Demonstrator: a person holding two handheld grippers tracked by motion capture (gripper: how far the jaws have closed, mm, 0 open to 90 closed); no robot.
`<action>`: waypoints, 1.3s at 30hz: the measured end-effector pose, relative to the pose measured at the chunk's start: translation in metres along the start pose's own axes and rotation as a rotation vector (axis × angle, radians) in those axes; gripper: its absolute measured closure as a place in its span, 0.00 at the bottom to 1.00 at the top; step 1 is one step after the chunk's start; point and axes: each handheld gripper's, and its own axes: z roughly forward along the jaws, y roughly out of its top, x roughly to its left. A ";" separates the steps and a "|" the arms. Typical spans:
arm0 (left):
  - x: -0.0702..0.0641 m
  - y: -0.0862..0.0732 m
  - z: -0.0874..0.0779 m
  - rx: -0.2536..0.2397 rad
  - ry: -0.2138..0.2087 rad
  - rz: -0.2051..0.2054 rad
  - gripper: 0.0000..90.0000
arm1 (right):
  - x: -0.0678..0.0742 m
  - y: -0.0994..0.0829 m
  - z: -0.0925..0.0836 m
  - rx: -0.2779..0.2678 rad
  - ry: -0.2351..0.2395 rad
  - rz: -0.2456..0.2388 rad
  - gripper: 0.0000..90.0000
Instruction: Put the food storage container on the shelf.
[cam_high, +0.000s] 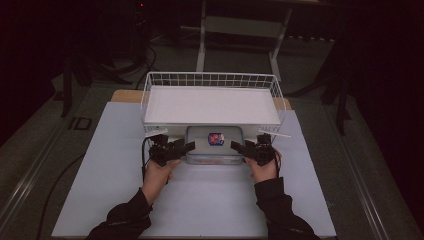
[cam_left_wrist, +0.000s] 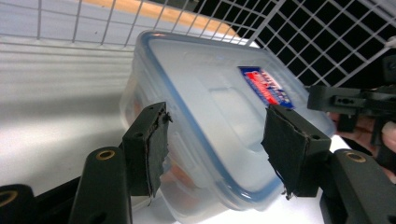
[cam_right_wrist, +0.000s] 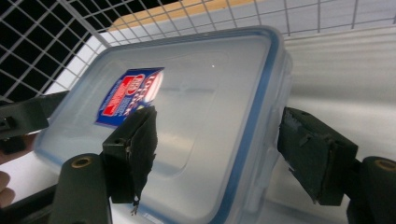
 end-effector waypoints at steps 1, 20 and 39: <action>0.000 0.000 -0.001 0.003 -0.001 0.005 0.44 | 0.000 -0.001 -0.001 -0.006 -0.002 -0.008 0.31; -0.023 -0.016 -0.055 0.052 -0.145 0.098 0.20 | 0.023 -0.027 -0.044 0.006 0.032 -0.111 0.44; -0.033 -0.048 -0.081 0.103 -0.110 0.250 0.00 | 0.061 -0.046 -0.005 0.114 0.016 -0.244 1.00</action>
